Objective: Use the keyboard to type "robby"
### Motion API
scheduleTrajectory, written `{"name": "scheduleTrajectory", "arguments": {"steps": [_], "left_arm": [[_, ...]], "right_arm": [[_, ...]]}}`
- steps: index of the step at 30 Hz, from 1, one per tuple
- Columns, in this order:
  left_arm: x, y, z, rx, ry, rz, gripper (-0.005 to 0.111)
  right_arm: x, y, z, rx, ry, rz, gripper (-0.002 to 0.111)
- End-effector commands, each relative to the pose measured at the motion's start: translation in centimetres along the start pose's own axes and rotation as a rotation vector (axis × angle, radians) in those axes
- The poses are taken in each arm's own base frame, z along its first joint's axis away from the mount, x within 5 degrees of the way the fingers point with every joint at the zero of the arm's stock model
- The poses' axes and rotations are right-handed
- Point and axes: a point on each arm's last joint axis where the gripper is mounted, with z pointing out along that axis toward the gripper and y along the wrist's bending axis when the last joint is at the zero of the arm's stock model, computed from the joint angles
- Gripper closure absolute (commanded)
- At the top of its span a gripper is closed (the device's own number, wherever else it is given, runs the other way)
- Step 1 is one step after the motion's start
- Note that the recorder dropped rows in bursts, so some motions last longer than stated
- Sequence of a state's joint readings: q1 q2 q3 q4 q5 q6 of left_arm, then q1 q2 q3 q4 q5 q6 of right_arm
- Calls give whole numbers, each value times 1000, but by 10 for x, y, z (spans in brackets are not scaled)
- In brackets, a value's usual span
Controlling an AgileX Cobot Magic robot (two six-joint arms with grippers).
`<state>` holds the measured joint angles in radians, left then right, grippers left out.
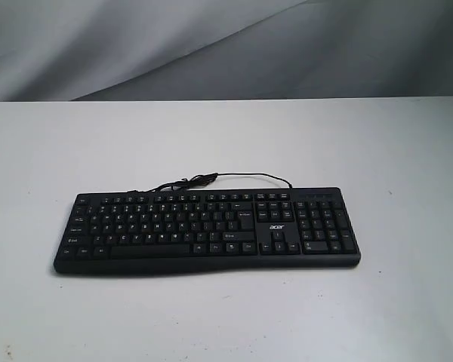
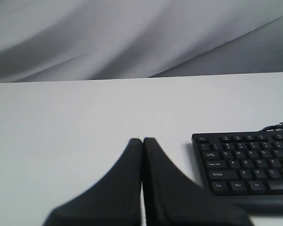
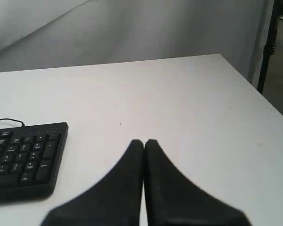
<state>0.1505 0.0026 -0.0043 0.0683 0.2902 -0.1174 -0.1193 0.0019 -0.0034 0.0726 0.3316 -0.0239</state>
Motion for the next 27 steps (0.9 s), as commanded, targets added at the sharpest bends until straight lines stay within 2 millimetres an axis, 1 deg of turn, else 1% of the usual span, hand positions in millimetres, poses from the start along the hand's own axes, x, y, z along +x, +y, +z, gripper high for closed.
{"name": "scheduleTrajectory", "arguments": {"steps": [1,8,15,21,23,27], "left_arm": [[1,0,0,1,-3,-12,106],[1,0,0,1,-3,-12,106],[1,0,0,1,-3,-12,106],[1,0,0,1,-3,-12,106],[1,0,0,1,-3,-12,106],[1,0,0,1,-3,-12,106]], "right_arm": [[1,0,0,-3,2,-5,108],[1,0,0,-3,2,-5,108],[-16,-1,-1,6,-189,-21,108],[-17,-1,-2,6,-200,-21,108],[-24,-1,-3,7,-273,-21,108],[-41,-1,-10,8,-482,-9,108]]}}
